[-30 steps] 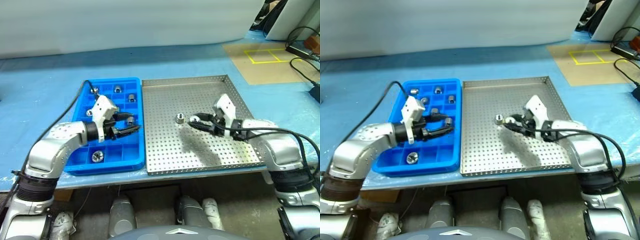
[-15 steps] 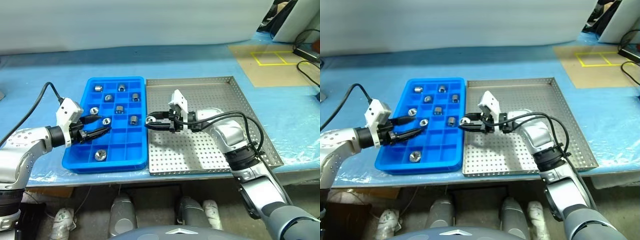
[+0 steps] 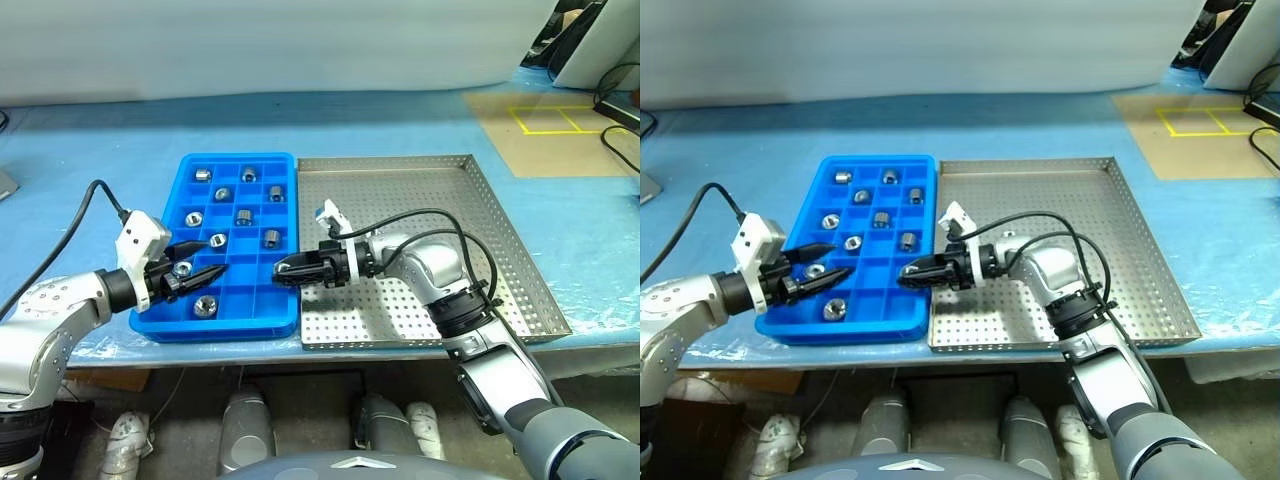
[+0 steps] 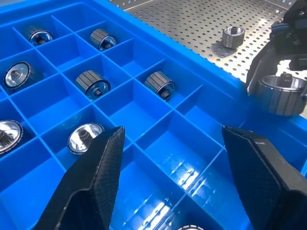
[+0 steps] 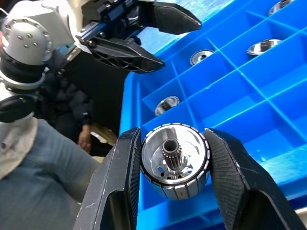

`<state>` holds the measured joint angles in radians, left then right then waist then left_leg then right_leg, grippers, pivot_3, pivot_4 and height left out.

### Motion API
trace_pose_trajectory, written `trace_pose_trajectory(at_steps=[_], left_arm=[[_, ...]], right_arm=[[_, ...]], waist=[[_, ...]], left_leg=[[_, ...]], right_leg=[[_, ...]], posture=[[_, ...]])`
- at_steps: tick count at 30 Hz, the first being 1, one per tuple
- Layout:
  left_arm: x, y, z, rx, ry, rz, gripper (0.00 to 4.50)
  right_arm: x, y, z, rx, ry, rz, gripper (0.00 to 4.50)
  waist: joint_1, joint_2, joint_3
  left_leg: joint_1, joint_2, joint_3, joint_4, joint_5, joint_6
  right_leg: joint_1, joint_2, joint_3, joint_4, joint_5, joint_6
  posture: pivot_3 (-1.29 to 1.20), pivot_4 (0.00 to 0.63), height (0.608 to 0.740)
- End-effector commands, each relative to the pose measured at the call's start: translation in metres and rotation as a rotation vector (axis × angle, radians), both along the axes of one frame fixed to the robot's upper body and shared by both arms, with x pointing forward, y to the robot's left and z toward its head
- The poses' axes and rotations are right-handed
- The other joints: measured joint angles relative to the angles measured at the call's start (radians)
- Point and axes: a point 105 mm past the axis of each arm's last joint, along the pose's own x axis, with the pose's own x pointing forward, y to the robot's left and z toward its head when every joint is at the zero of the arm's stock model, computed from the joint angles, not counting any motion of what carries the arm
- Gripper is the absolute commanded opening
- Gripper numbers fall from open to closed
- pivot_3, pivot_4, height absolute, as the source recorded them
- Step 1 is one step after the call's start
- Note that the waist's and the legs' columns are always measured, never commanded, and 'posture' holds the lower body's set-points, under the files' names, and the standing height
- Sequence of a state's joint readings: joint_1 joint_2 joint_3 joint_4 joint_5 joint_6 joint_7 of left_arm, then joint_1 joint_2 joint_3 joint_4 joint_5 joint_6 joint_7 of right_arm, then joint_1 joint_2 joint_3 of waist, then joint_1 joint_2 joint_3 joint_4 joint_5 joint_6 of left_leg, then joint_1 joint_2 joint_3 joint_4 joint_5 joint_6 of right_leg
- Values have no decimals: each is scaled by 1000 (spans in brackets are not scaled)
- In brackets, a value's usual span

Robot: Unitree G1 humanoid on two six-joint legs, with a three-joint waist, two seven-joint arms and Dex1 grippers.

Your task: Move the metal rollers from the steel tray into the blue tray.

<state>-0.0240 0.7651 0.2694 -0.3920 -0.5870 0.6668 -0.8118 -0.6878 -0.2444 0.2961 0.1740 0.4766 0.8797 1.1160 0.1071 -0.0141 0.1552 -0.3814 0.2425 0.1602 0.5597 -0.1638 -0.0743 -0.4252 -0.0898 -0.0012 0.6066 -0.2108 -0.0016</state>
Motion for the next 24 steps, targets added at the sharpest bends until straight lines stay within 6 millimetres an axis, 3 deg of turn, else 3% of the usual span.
trace_pose_trajectory(at_steps=[1, 4, 11, 16, 19, 22, 24], left_arm=[[0, -3, 6, -6, -33, -9, 3424], [2, -7, 5, -11, -33, -17, 3424], [6, -10, 6, -23, -43, -26, 3424], [10, -15, 4, -23, -46, -41, 3424], [11, -19, 3, -33, -50, -49, 3424], [11, -24, 0, -44, -48, -59, 3424], [12, -28, -2, -52, -47, -65, 3424]], right_arm=[[-7, 7, 16, 59, -26, 42, 1683], [-6, 10, 17, 72, -47, 38, 1683], [-2, 8, 19, 65, -51, 23, 3821], [6, -3, 28, 51, -96, -6, 3821], [30, -29, 28, -5, -225, -139, 3821], [62, -70, 32, -101, -399, -325, 3821], [73, -93, 36, -111, -417, -413, 3821]], waist=[[0, 0, 0], [0, 0, 0], [0, 0, 0], [0, 0, 0], [2, 0, 0], [6, 0, 0], [8, 0, 0]], left_leg=[[0, 0, 0, 0, 0, 0], [0, 0, 0, 0, 0, 0], [0, 0, -1, 0, 0, -1], [0, 0, -1, 0, 1, -1], [0, -1, -1, 0, 1, -1], [0, -1, -1, 1, 1, -1], [0, -1, -1, 1, 1, -1]], right_leg=[[0, 0, 0, 0, 0, 0], [0, 0, 0, 0, 0, 0], [0, 0, 0, 0, 0, 0], [0, 0, 0, 0, 0, 0], [0, 0, 0, 0, 0, 0], [1, 0, 0, 0, 0, 0], [1, 0, 1, 0, 0, 0]], posture=[[184, 150, 740], [178, 150, 740], [163, 150, 740], [150, 150, 740], [147, 150, 740], [137, 150, 740], [120, 150, 740]])
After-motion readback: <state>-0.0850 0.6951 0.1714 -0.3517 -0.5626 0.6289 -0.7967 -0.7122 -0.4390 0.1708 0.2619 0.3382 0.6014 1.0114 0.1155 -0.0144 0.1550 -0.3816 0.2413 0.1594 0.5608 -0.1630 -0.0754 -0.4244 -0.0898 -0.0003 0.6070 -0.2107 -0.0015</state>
